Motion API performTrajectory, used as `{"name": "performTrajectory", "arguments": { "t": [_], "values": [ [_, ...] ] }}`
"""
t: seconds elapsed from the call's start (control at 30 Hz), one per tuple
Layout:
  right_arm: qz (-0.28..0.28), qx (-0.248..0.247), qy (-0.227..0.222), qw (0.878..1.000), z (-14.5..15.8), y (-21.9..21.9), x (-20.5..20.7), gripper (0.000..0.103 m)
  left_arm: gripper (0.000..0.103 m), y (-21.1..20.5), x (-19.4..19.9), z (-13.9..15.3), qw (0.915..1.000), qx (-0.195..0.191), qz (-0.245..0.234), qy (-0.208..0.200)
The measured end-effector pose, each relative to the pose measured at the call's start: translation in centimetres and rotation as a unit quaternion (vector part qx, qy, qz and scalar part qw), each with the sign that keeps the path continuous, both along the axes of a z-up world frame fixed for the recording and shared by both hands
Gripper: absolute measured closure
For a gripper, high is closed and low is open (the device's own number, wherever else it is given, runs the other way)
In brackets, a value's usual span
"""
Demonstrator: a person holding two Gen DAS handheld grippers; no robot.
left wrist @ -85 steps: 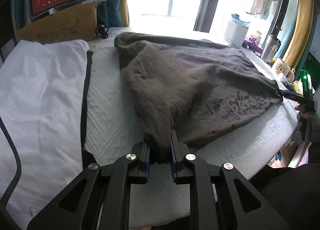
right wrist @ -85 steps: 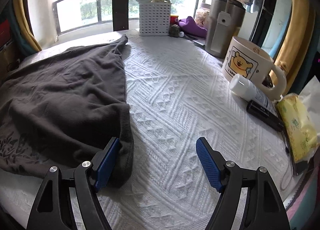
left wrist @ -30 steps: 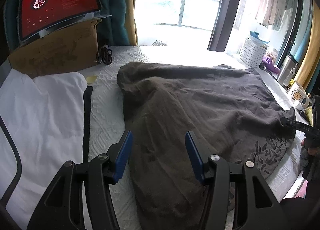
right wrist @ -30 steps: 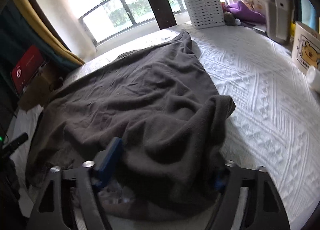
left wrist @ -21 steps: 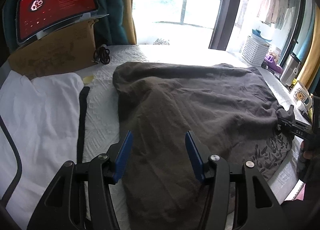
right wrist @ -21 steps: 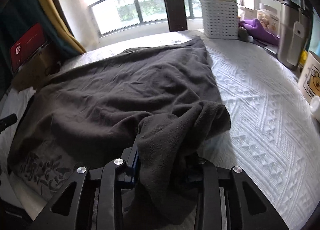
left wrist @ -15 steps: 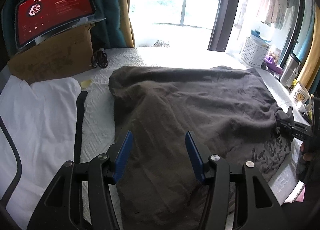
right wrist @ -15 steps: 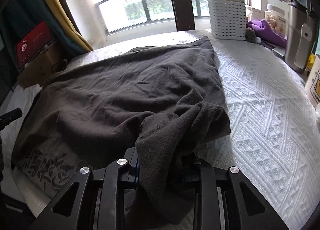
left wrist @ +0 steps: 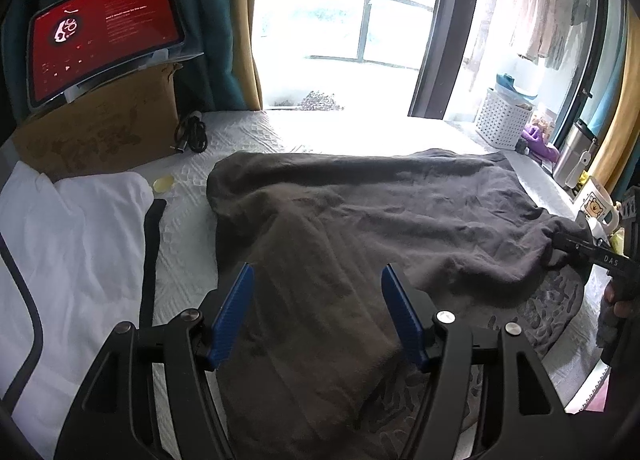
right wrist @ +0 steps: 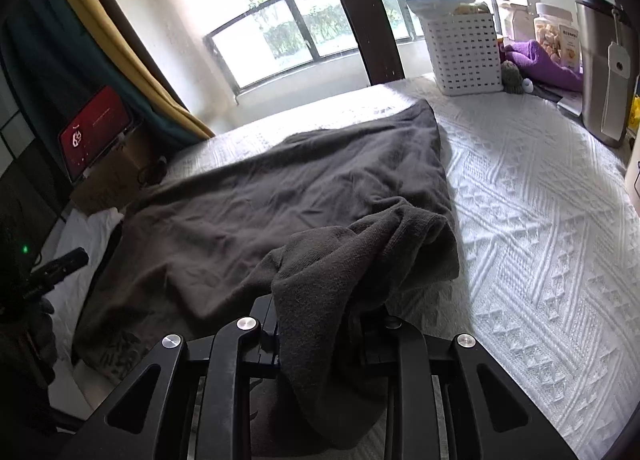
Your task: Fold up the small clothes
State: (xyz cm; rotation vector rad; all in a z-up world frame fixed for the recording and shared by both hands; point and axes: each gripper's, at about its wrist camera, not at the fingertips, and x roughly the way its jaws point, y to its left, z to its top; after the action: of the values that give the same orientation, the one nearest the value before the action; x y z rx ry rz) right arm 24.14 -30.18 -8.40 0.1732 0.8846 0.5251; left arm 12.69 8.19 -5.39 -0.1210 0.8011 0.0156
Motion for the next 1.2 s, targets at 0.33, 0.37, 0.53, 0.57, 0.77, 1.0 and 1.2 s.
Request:
{"name": "performTrajectory", "arguments": {
  "t": [0.33,0.37,0.53,0.57,0.77,1.0,1.2],
  "values": [
    [-0.005,-0.018,-0.014,1.0,2.4,2.4,0.8,0.077,0.036,2.6,-0.1,-0.6,0.9994,-0.03,-0.008,-0.014],
    [-0.004,-0.022,-0.017,1.0,2.7,2.7,0.9,0.077,0.036,2.7,-0.2,-0.6,0.9994,-0.03,-0.01,-0.017],
    [0.011,-0.045,-0.033,0.998,4.1,5.8,1.1,0.077,0.036,4.0,-0.6,-0.6,0.9986,-0.039,-0.014,-0.033],
    [0.015,-0.05,-0.035,0.998,4.3,6.5,1.1,0.077,0.036,4.2,-0.7,-0.6,0.9984,-0.041,-0.015,-0.036],
    [0.052,-0.078,-0.049,0.994,5.4,11.6,1.1,0.077,0.036,5.9,-1.9,-0.6,0.9971,-0.049,-0.017,-0.055],
    [0.121,-0.101,-0.062,0.986,5.6,19.0,-0.5,0.077,0.036,8.3,-3.8,-0.5,0.9955,-0.062,-0.007,-0.072],
    [0.195,-0.121,-0.056,0.972,4.0,25.4,-3.4,0.077,0.036,10.3,-5.6,-0.6,0.9943,-0.069,0.005,-0.081]
  ]
}}
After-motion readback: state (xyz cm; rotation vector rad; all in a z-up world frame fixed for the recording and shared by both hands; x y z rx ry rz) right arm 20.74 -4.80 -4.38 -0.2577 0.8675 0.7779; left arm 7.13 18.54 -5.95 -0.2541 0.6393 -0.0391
